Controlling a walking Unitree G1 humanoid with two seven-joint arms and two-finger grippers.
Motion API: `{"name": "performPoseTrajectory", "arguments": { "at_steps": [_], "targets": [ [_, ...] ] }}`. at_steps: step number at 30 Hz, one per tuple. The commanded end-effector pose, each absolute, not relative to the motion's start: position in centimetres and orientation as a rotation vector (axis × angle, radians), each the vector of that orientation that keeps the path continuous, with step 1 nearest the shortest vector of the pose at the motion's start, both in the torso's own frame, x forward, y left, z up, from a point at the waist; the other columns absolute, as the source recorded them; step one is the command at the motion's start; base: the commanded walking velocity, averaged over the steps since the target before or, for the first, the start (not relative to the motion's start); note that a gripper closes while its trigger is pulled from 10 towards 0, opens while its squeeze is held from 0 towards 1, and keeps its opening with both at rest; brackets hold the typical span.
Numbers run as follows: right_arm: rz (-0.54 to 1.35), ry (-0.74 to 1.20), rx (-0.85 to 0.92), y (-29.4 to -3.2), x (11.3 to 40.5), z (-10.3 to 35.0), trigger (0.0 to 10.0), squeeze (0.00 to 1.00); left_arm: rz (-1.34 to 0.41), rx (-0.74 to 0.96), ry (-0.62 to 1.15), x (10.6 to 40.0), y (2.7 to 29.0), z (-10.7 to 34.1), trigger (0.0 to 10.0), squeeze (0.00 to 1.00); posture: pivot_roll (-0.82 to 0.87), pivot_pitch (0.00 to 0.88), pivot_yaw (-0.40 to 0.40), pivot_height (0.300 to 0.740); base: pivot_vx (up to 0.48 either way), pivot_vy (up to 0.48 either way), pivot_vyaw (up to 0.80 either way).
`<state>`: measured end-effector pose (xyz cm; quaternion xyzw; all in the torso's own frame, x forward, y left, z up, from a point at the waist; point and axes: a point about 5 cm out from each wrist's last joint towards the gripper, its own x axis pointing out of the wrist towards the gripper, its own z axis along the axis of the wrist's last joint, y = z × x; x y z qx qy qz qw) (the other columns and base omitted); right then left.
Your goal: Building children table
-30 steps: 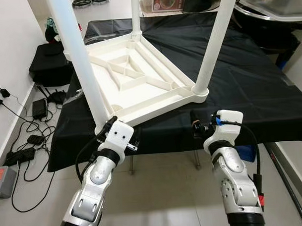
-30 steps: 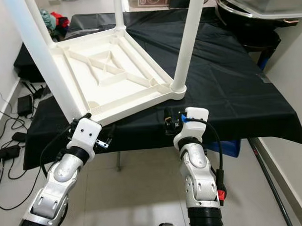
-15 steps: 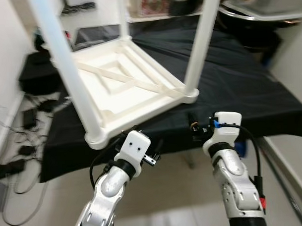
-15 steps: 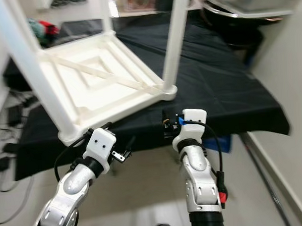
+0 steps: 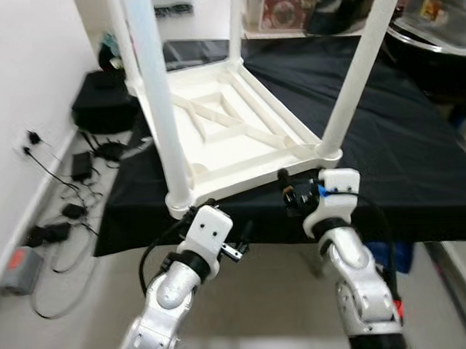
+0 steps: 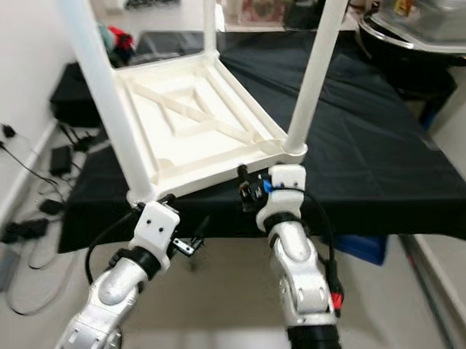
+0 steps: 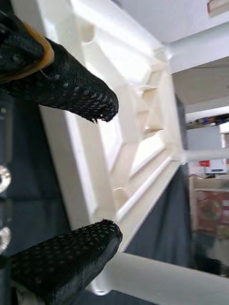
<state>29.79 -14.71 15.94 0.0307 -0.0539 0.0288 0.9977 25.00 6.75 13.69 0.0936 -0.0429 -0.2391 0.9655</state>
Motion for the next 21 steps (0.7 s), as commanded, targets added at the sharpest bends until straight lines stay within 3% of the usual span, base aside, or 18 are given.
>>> {"name": "performPoseTrajectory", "arguments": {
  "at_steps": [1, 12, 21],
  "targets": [
    [0.027, -0.114, 0.058, -15.5, 29.8, 16.1, 10.0, 0.0, -0.498, 0.181, -0.086, 24.8, 6.6, 13.9, 10.0, 0.0, 0.12, 0.053, -0.034, 0.74, 0.0, 0.0, 0.0],
    [0.074, -0.2, 0.085, -14.8, 31.8, 19.0, 10.0, 0.0, -0.492, 0.166, -0.093, 24.9, 6.5, 14.1, 10.0, 0.0, 0.11, 0.073, -0.038, 0.74, 0.0, 0.0, 0.0],
    [0.221, -0.282, 0.176, -10.7, 37.2, 24.6, 10.0, 0.0, -0.377, 0.168, -0.219, 26.6, 7.3, 17.9, 10.0, 0.0, 0.15, 0.16, -0.058, 0.74, 0.0, 0.0, 0.0]
  ]
}}
